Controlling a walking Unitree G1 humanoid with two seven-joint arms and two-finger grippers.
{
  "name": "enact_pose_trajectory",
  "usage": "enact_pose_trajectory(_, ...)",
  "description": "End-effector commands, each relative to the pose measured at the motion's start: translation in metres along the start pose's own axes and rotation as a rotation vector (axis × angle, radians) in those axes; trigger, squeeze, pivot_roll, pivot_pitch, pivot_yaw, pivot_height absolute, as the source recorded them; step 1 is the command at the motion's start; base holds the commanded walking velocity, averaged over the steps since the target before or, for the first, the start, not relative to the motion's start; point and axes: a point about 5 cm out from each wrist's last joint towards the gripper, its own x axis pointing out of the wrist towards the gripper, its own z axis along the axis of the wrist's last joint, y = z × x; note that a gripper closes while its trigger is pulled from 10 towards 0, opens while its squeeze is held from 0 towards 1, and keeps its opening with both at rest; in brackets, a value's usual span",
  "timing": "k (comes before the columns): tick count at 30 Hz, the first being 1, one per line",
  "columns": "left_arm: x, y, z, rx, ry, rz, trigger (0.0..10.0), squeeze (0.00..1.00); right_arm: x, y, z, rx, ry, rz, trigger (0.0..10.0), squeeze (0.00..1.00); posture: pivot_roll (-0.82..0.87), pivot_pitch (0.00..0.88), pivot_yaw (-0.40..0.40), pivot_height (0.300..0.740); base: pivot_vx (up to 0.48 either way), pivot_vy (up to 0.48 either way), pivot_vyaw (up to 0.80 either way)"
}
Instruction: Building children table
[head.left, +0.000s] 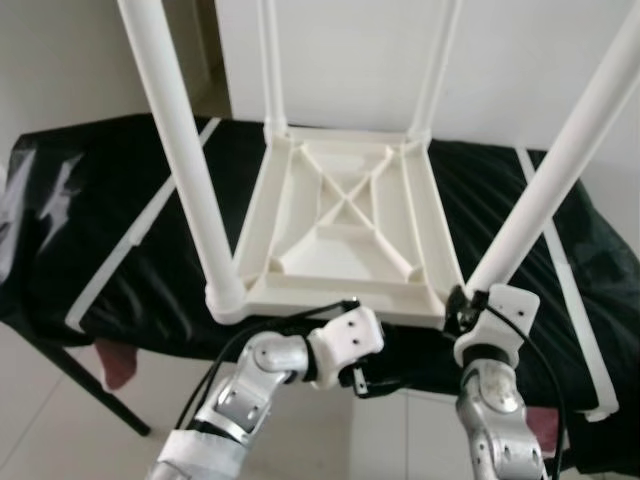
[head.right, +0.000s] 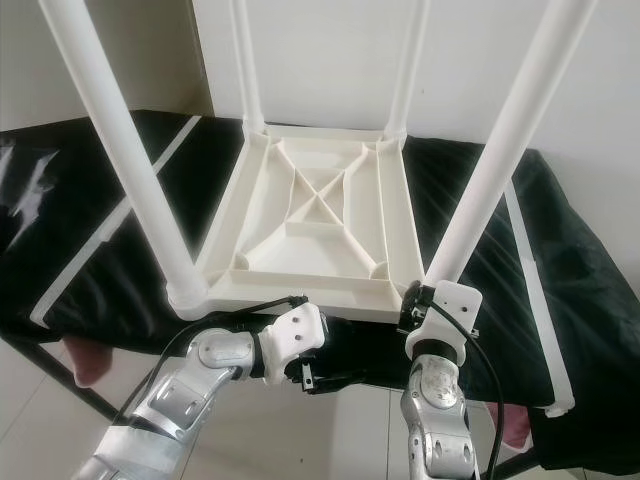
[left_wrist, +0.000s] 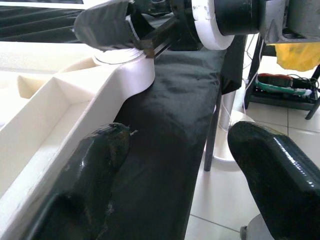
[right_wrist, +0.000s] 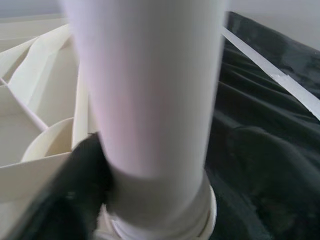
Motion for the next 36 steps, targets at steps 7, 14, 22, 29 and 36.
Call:
enact_pose_trajectory(7,0.001,0.003,0.000,-0.003,0.006,0.057,10.0,0.00,0.006,-0.015,-0.002,-0.052,0.015,0.198,10.0,1.00,-0.04,0.030,0.002,0.740,0.000,0.000,0.00)
enact_pose_trajectory(14,0.001,0.003,0.000,0.002,0.009,0.053,10.0,0.00,0.024,-0.035,0.003,-0.153,0.003,0.403,10.0,0.00,-0.04,0.029,0.008,0.740,0.000,0.000,0.00)
enact_pose_trajectory(22,-0.001,0.002,0.000,-0.003,0.012,0.035,10.0,0.00,0.032,-0.030,0.009,-0.198,0.000,0.591,10.0,0.00,-0.03,0.028,0.011,0.740,0.000,0.000,0.00)
enact_pose_trajectory(29,-0.002,0.004,0.001,0.003,0.012,0.048,10.0,0.00,0.037,-0.023,0.004,-0.232,0.010,0.684,0.0,0.00,-0.02,0.025,0.004,0.740,0.000,0.000,0.00)
enact_pose_trajectory(36,-0.003,0.004,0.001,0.005,0.009,0.064,10.0,0.00,0.035,-0.024,-0.002,-0.197,0.032,0.672,0.0,0.00,-0.02,0.026,0.000,0.740,0.000,0.000,0.00)
